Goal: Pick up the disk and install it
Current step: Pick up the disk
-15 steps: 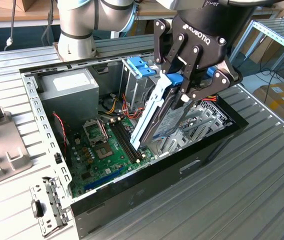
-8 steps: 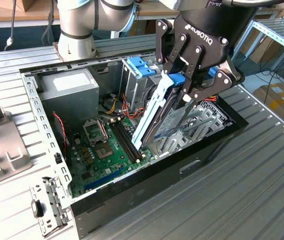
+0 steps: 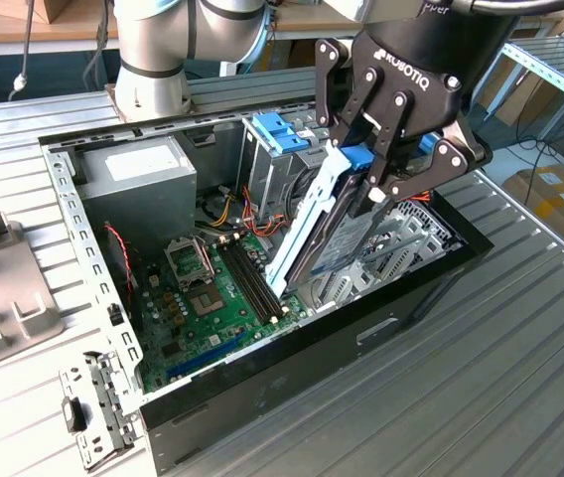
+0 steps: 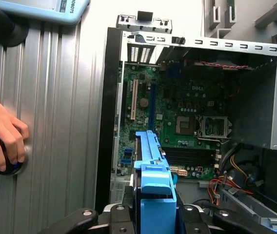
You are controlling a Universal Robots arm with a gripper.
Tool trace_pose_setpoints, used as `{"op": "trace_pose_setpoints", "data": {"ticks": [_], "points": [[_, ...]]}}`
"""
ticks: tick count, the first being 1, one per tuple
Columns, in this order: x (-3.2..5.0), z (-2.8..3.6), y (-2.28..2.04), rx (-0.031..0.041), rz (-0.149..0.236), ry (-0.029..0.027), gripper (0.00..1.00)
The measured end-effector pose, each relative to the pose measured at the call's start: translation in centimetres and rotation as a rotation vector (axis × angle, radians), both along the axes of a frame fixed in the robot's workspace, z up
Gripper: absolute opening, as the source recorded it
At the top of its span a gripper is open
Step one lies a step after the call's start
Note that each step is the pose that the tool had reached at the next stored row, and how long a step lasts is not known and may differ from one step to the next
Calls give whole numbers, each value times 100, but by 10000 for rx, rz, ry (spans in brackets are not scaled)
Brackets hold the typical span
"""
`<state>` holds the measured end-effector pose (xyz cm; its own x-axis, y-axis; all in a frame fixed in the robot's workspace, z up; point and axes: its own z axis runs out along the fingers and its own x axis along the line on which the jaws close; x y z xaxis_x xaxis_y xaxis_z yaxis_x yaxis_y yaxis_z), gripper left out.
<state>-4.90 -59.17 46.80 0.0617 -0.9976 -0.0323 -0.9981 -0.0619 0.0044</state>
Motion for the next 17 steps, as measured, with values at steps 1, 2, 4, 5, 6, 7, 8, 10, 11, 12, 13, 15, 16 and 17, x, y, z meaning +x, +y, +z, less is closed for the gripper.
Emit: {"op": "trace_pose_setpoints", "data": {"ticks": [1,2,4,5,6,7,8,10,11,12,13,15,16,17], "points": [[4,0,0,0,-1,0,37],[10,0,0,2,0,-1,37],[24,9,0,8,-1,2,37],[34,14,0,19,-1,5,37],[49,18,1,34,-1,13,37],[64,18,0,60,0,24,37],[91,18,-2,138,-1,48,37],[124,17,-9,258,0,82,37],[137,17,-14,308,0,97,37],[145,17,-21,341,-1,108,37],[156,17,-30,364,-1,120,37],[172,18,-50,387,0,141,37],[177,17,-59,390,0,147,37],[181,17,-66,391,-1,153,37]]}}
